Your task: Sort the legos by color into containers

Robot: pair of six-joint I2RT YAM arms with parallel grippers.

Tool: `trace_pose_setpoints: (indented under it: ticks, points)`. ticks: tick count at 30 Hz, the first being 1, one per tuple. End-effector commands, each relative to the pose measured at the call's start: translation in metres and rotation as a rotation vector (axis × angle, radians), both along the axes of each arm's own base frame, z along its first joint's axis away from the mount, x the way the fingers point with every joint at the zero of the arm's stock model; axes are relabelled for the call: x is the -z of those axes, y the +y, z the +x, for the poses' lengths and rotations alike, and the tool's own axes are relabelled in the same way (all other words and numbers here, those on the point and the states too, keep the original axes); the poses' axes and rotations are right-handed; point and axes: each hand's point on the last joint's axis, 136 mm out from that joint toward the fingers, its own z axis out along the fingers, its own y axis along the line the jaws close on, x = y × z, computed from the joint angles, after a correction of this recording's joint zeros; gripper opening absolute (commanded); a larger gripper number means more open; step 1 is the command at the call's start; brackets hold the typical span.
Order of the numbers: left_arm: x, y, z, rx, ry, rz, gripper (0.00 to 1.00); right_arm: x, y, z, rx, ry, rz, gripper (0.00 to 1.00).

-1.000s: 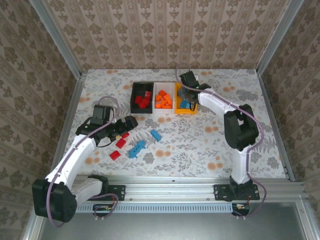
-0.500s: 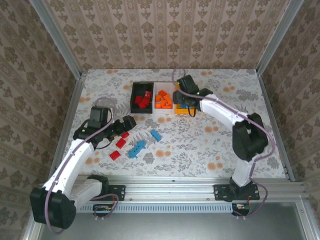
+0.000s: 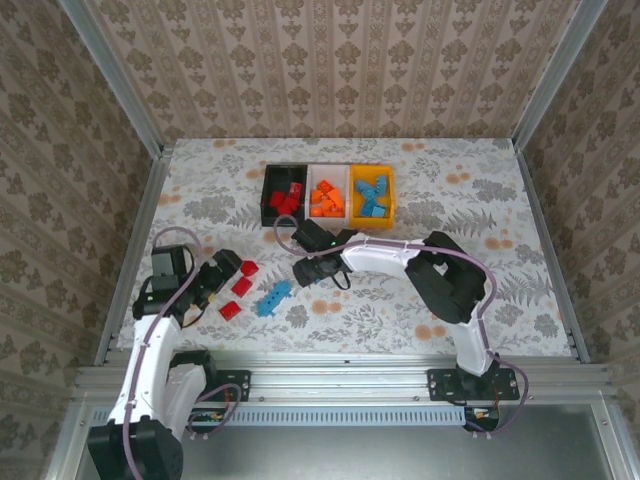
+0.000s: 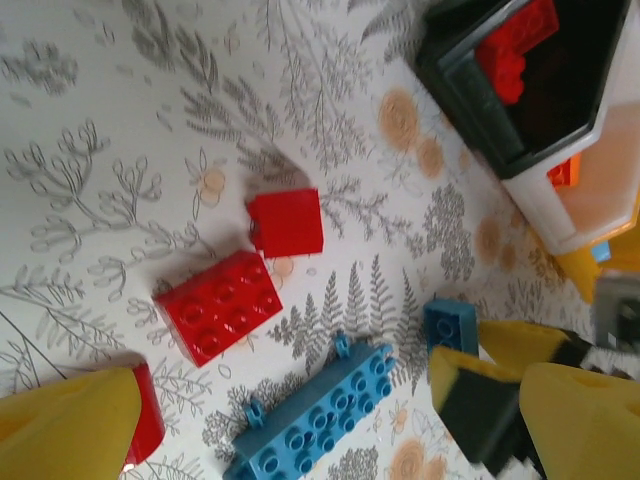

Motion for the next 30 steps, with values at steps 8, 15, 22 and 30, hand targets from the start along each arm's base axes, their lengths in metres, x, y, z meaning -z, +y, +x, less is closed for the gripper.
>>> trace_pose_setpoints:
  ticks: [8, 15, 22, 30]
  points:
    - [0.0, -0.01, -0.004, 0.031, 0.002, -0.07, 1.0, -0.027, -0.019, 0.021, 0.075, -0.092, 0.005, 0.31]
    - [-0.022, -0.057, 0.018, 0.156, -0.119, -0.162, 1.0, -0.089, -0.094, 0.066, 0.265, -0.236, 0.008, 0.3]
    - [-0.032, -0.145, 0.03, 0.479, -0.096, -0.093, 1.0, -0.083, -0.168, 0.138, 0.464, -0.193, -0.054, 0.3]
    - [-0.033, -0.131, 0.022, 0.466, -0.097, -0.032, 1.0, -0.095, -0.173, 0.169, 0.453, -0.252, -0.123, 0.42]
